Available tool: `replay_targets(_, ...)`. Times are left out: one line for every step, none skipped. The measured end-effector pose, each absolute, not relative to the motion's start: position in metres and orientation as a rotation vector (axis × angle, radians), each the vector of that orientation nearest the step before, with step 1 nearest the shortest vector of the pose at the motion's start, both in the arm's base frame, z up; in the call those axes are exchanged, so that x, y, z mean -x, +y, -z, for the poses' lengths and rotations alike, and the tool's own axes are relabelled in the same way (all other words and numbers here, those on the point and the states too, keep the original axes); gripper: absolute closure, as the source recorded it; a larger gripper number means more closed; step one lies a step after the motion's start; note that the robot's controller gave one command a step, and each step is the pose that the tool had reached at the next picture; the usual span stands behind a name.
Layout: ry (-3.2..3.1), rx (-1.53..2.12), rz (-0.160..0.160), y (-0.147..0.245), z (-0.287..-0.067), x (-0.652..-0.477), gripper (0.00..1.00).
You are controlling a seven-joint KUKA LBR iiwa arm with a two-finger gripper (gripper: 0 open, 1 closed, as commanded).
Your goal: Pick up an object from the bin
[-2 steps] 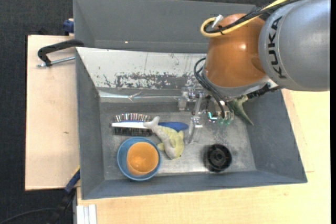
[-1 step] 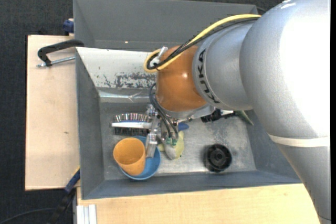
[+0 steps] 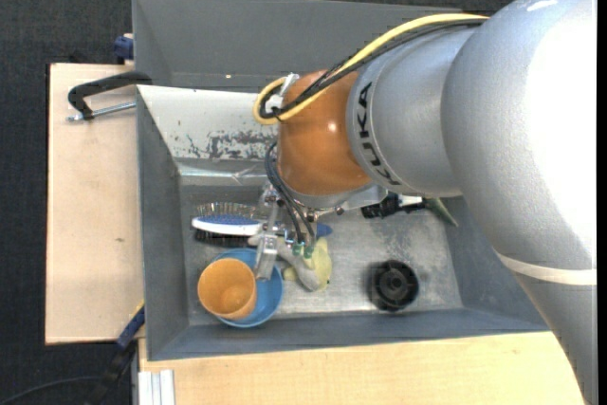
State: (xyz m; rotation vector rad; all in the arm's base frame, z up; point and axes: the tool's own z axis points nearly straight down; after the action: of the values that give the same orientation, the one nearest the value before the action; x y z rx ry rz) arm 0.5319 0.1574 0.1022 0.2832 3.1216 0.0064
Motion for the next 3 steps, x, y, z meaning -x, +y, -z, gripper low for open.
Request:
replay_targets(3.068, -0.651, -0.004, 0.143, -0.101, -0.546, 0.00)
replay_targets(3.026, -0.860, -0.001, 0.152, -0.070, -0.544, 0.00)
replay_targets(3.025, -0.857, -0.001, 0.152, -0.071, -0.545, 0.00)
